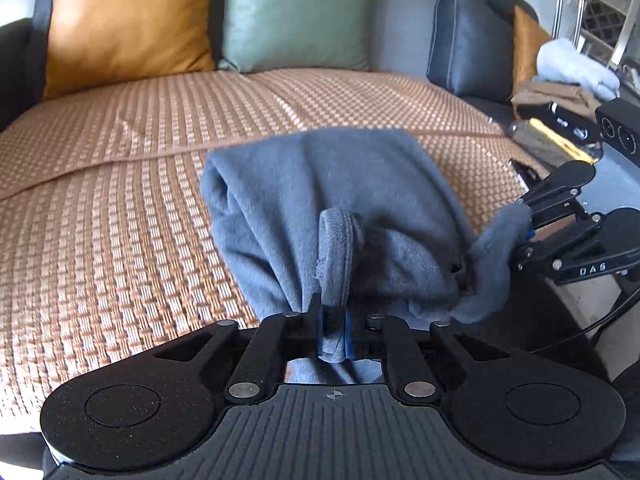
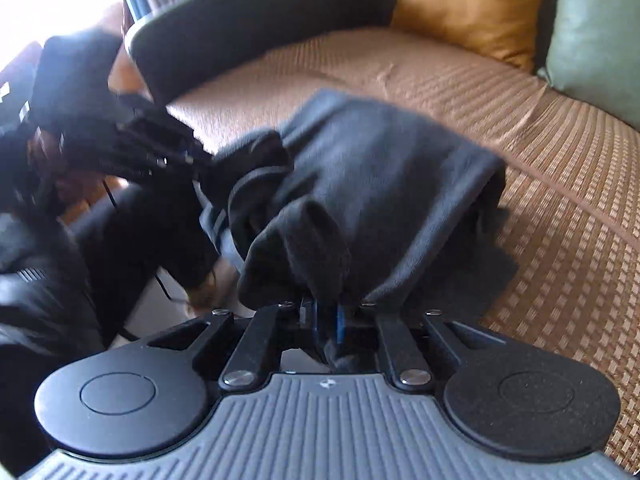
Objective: Fold clothes
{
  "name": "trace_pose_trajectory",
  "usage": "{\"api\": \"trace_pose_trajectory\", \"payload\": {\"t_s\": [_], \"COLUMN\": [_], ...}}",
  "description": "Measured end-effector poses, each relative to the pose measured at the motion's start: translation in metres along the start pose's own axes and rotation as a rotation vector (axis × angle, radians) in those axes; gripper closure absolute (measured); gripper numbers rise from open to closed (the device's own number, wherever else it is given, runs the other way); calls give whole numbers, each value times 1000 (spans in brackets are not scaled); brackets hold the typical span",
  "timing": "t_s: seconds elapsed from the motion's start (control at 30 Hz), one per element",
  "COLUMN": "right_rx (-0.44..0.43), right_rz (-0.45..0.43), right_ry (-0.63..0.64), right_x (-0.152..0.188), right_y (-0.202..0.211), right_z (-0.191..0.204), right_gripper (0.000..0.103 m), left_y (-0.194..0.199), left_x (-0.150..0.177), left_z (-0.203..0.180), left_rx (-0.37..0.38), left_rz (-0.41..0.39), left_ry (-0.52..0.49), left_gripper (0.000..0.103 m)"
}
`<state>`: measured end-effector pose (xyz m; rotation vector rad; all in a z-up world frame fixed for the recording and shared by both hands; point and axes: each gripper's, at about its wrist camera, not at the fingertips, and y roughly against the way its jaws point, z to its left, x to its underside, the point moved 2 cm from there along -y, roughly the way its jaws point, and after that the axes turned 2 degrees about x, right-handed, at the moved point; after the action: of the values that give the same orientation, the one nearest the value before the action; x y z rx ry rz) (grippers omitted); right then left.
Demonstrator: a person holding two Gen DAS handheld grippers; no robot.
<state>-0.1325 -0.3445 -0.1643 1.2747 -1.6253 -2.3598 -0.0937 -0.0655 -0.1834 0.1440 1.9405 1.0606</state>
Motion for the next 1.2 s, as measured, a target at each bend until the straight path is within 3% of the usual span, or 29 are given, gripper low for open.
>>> {"api": "trace_pose_trajectory", "payload": {"t_s": [0.03,0.1,0.13,0.17,0.23,0.33,0.5,0.57,0.7,0.93,1.07,1.2], "right_rx": [8,19,25,29,37,35,-36,-51,-89,-82,-106,-131], "right_rz": [10,14,21,35,63,101,112,49,-180,-310,-320,-303], "right_ry": [14,27,31,35,63,90,-36,-145,-415,-607,-748,-810], "right_x": [2,2,1,1,5,14,19,13,-3,-29,-30,-25], "right_y": [-4,-4,-3,-1,6,19,52,66,79,44,13,-7], "right_z": [3,5,6,6,11,14,-8,-25,-61,-92,-116,-128], "right_gripper": [88,87,80,62,47,47,44,44,38,38,38,41], "left_y": [0,8,13,18,30,48,79,88,67,1,-18,-19], "left_x": [2,6,7,9,17,29,30,20,-16,-61,-71,-72], "left_z": [0,1,1,3,9,21,42,49,49,43,42,48], "left_rx": [3,2,0,-3,-13,-10,-22,-41,-32,4,3,32], "left_rz": [2,6,10,14,28,36,16,-29,-134,-145,-121,-116], "left_ry": [2,-5,-10,-14,1,67,131,166,186,243,228,246], "left_gripper": [70,50,42,42,42,42,42,40,39,38,39,40]}}
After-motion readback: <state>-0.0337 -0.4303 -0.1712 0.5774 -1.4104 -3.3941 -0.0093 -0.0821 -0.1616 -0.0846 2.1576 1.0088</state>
